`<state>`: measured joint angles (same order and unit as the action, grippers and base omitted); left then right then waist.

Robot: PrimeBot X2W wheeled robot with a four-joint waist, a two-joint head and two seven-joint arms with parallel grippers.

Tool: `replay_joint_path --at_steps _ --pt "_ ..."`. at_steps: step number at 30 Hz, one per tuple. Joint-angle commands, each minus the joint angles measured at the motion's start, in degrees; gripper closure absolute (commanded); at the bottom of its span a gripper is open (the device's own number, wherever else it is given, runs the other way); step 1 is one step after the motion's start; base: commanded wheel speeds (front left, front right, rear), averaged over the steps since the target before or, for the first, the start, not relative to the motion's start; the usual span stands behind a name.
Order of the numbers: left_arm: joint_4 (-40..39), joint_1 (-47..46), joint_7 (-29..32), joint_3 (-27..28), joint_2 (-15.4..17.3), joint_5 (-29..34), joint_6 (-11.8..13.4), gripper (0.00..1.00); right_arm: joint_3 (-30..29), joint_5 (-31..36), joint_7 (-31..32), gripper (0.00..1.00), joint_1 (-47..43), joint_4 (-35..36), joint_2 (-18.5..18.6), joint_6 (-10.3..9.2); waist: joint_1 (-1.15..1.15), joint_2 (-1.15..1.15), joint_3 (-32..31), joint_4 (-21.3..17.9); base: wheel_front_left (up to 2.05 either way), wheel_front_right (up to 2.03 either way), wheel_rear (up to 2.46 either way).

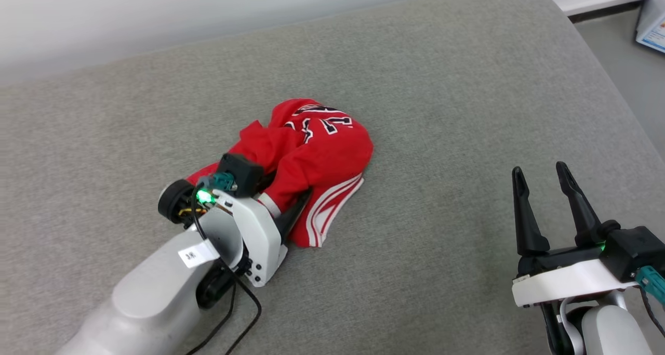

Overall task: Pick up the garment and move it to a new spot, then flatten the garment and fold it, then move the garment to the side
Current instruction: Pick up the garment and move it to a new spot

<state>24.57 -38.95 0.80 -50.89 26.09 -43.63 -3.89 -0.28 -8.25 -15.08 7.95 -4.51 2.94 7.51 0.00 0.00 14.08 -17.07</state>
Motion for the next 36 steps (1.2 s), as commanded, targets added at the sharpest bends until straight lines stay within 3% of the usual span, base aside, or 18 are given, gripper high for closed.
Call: replay_joint_path --at_steps 1,7,13,24,29,36 --pt "0.6 1.0 -0.9 0.2 -0.4 -0.2 -0.1 0.0 -0.1 0.2 -0.1 0.0 -0.4 -0.1 -0.1 -0.04 0.0 0.0 -0.7 1.0 0.0 0.0 0.0" --pt "2.4 2.8 -7.0 1.4 -2.0 -0.5 0.5 0.0 -0.6 1.7 -0.1 0.0 -1.2 -0.6 -0.1 -0.04 0.0 0.0 -4.0 5.6 0.0 0.0 0.0" --pt "0.3 5.1 -12.4 4.5 -0.5 -1.4 2.7 0.0 -1.2 3.3 -0.1 0.0 -2.5 -1.2 -0.1 -0.04 0.0 0.0 -7.9 10.8 0.0 0.0 0.0" --pt "-12.7 17.5 -16.0 15.3 2.4 -1.0 11.0 0.0 -2.3 5.6 -0.1 0.0 -5.3 0.0 -0.1 -0.04 0.0 0.0 -11.8 16.4 0.0 0.0 0.0" --pt "-20.8 27.4 -16.0 23.6 -1.4 4.2 12.7 0.0 -2.3 5.8 -0.1 0.0 -6.5 0.7 -0.1 -0.04 0.0 0.0 -12.0 17.2 0.0 0.0 0.0" --pt "-24.6 36.4 -16.0 31.2 -8.9 12.2 8.7 0.0 -1.9 5.3 -0.1 0.0 -6.9 1.1 -0.1 -0.04 0.0 0.0 -11.6 17.3 0.0 0.0 0.0"
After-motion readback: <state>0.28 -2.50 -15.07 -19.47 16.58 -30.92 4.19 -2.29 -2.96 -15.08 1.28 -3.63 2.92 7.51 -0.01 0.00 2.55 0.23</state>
